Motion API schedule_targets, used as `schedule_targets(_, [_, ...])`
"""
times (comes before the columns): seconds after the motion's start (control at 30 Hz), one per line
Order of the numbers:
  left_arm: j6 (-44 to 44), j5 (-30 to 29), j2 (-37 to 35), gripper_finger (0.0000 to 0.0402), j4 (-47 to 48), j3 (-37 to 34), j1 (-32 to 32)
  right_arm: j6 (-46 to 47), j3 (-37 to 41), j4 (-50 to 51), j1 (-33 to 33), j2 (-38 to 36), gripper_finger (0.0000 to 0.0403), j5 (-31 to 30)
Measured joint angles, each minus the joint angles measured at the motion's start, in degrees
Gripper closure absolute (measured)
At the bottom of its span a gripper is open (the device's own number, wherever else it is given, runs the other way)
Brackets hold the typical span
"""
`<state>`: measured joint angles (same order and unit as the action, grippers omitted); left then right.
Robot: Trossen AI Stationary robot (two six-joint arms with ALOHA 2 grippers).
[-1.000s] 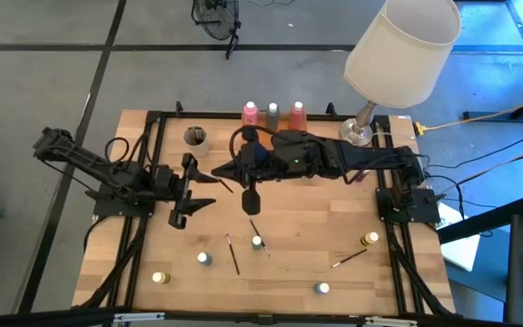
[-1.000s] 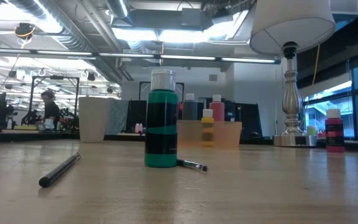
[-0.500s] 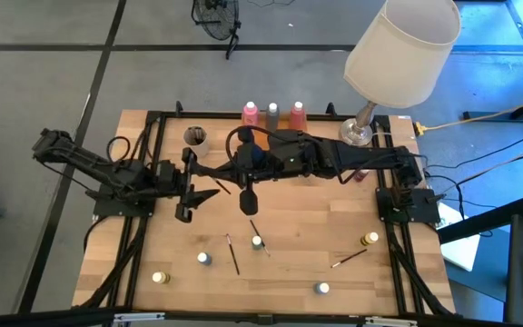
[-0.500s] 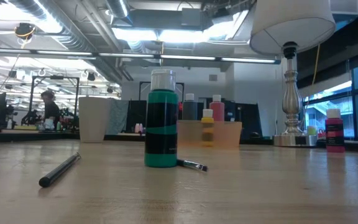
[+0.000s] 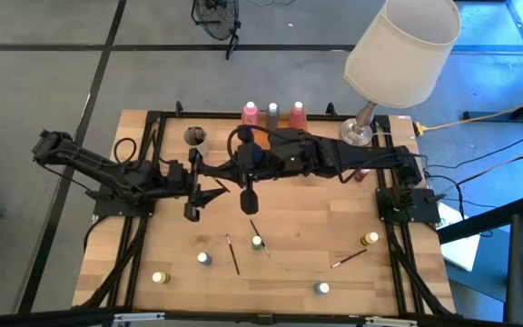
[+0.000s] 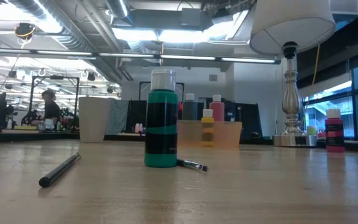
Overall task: Pick & Place Paint Supplies
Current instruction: Put the silver paint brush into the white cup
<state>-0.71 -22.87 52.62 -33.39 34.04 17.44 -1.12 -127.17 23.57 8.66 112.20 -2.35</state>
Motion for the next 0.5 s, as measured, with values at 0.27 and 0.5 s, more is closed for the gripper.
schedule_targets(0.27, [-0.07, 1.89, 0.00, 0.0175, -2.64, 0.00, 0.08, -0.01, 0.00, 0.02, -0.39, 0.00, 0.0403, 1.13])
schedule_targets(0.5, [-1.92, 1.90, 0.00, 0.0176, -2.67, 0.00, 0.08, -0.03, 0.00, 0.02, -0.39, 0.00, 0.0403, 1.13])
